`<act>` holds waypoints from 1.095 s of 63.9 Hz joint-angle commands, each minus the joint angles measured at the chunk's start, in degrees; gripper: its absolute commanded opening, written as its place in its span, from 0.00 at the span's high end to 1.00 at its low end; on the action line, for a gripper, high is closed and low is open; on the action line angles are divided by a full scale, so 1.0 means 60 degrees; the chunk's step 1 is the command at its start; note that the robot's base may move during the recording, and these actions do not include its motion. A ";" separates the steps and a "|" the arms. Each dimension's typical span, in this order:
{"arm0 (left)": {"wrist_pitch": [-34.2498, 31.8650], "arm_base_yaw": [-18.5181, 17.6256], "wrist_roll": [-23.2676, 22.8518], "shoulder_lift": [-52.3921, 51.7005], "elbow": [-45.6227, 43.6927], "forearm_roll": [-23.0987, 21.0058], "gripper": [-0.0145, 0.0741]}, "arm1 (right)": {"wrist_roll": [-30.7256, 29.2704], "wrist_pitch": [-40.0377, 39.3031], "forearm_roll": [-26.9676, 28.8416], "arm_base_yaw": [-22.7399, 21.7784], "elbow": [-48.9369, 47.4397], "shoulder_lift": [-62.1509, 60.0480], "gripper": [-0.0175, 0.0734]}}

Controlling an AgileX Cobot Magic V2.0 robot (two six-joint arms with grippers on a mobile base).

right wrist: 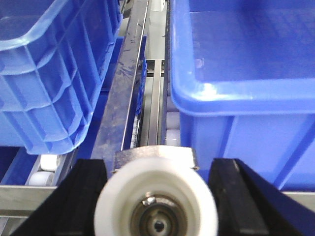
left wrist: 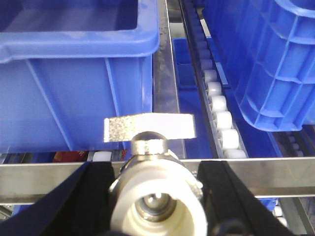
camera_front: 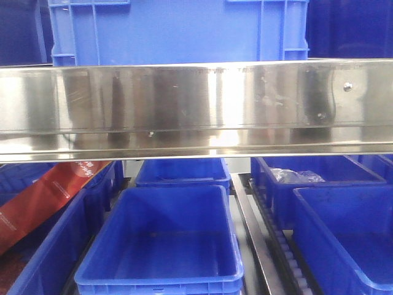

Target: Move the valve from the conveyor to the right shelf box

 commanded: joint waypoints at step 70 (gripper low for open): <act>-0.0915 -0.0047 -0.0034 -0.0069 -0.0062 -0.0079 0.96 | 0.0014 -0.1153 -0.0029 -0.0016 -0.0080 -0.0095 0.99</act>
